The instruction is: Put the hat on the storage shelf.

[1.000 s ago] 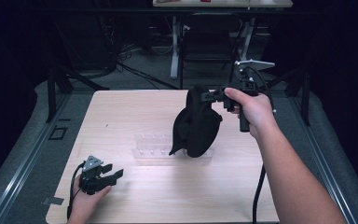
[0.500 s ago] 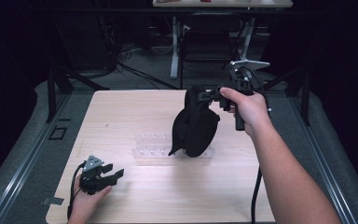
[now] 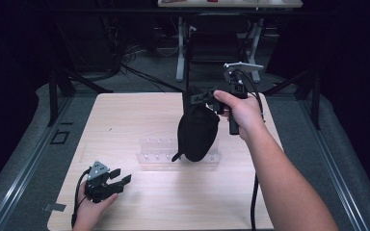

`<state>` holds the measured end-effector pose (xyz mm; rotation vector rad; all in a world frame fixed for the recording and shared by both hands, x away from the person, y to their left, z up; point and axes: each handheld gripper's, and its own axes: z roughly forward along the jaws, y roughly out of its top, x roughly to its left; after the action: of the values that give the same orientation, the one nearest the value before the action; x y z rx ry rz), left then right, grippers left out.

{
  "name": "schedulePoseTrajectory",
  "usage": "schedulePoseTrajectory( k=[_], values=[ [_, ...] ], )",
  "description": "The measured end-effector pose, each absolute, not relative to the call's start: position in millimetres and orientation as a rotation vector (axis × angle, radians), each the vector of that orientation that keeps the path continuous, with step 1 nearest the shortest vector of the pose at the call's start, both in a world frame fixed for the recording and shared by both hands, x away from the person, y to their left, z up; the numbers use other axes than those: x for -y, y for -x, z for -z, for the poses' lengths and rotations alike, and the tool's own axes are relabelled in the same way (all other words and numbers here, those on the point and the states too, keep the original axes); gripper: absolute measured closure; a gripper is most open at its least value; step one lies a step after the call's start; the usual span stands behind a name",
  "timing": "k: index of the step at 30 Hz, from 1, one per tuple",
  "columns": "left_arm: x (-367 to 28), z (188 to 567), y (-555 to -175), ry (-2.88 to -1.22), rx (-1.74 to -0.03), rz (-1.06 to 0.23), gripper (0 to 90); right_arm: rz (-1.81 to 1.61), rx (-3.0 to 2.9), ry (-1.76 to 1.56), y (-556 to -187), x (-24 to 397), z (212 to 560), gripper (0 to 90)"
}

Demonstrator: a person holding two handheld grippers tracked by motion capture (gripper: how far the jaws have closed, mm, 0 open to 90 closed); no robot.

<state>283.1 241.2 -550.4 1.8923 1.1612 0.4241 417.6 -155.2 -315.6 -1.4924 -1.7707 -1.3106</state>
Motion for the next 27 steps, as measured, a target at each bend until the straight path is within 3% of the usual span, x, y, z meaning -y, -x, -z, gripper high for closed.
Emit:
schedulePoseTrajectory(
  k=[27],
  values=[
    [-206.4, 514.9, -282.3, -1.973, -1.015, -0.421, 55.2, 1.31, 1.737, 1.473, -418.9, 143.5, 319.2, 87.5]
  ],
)
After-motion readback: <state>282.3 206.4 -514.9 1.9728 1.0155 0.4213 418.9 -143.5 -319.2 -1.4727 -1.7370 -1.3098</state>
